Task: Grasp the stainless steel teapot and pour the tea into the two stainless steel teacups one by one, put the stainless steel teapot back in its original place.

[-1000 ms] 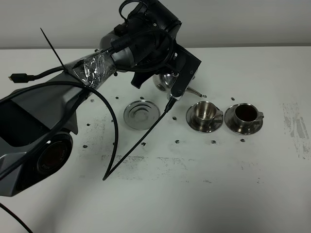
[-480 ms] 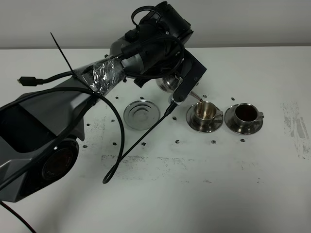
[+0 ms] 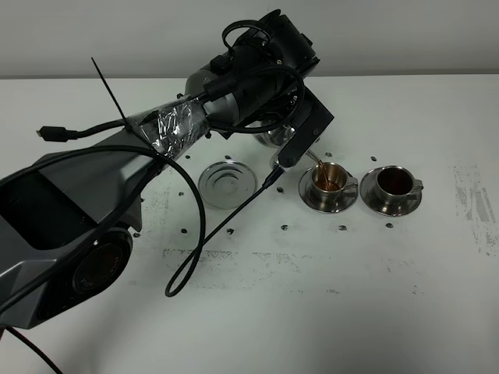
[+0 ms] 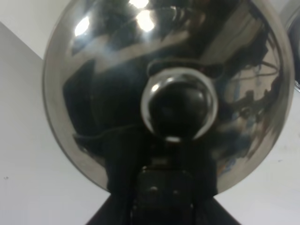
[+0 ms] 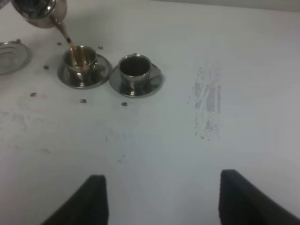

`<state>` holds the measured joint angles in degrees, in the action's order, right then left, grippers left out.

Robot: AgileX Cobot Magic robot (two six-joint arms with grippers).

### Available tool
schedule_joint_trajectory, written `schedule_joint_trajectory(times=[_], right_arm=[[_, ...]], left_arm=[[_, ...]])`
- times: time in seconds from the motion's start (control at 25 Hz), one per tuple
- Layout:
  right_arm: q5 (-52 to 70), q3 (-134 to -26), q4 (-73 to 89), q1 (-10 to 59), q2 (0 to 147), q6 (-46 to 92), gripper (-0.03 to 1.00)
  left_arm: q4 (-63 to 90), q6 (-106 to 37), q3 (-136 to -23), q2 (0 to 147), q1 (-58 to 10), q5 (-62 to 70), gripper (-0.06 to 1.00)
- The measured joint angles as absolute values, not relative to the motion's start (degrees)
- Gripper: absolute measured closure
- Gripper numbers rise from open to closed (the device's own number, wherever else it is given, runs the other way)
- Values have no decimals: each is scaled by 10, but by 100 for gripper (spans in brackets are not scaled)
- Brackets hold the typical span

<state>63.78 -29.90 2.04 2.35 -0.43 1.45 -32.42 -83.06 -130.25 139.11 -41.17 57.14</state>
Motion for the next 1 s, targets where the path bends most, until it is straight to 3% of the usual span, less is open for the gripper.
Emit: schedule_joint_trajectory(times=[1.0], right_arm=[[638, -299, 20, 23, -4, 14, 47]], left_arm=[[-388, -832, -1303, 1391, -433, 567, 76]])
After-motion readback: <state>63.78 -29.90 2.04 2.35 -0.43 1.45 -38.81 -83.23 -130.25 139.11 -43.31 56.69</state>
